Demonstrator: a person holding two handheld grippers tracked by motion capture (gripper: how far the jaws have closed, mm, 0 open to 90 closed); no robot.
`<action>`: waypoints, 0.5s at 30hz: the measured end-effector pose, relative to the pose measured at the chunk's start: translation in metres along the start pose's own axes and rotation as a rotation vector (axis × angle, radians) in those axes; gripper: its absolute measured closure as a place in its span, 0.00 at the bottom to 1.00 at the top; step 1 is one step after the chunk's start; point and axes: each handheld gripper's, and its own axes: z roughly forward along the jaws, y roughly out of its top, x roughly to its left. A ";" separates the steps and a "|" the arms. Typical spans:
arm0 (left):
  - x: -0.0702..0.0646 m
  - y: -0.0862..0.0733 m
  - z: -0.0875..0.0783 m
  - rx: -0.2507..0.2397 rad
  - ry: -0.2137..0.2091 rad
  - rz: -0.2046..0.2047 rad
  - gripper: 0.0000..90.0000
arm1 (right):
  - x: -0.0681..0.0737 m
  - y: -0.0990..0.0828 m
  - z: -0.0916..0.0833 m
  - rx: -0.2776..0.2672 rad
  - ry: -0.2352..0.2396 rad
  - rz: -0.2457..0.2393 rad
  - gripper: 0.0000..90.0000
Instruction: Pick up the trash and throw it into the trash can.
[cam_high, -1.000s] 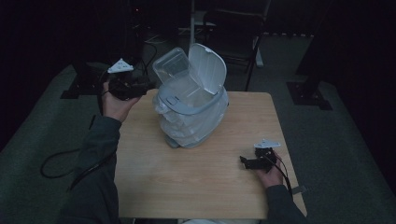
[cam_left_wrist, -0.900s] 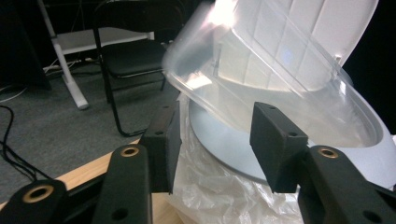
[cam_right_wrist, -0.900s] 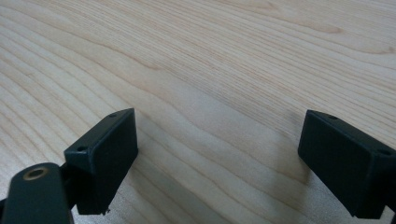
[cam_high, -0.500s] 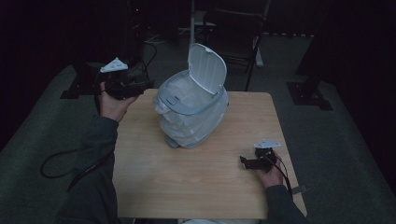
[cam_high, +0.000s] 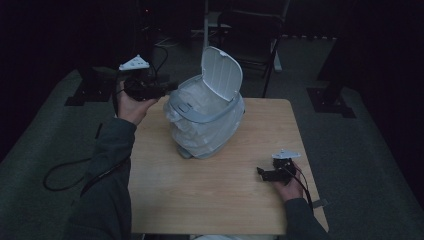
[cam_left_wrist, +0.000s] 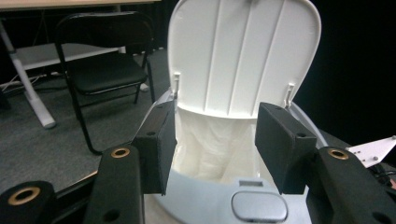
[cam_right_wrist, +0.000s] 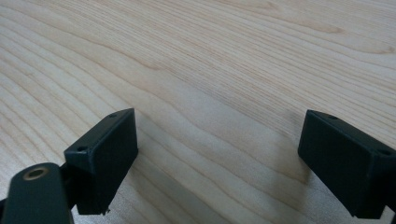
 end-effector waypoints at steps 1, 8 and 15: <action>-0.001 0.001 0.001 0.000 -0.004 0.002 0.55 | 0.000 0.000 0.000 0.000 0.000 0.000 0.12; -0.005 0.003 0.009 -0.003 -0.023 0.002 0.55 | 0.000 0.000 0.000 0.000 0.000 0.000 0.12; -0.009 0.006 0.019 -0.001 -0.035 0.004 0.54 | 0.000 0.000 0.000 0.000 0.000 0.000 0.12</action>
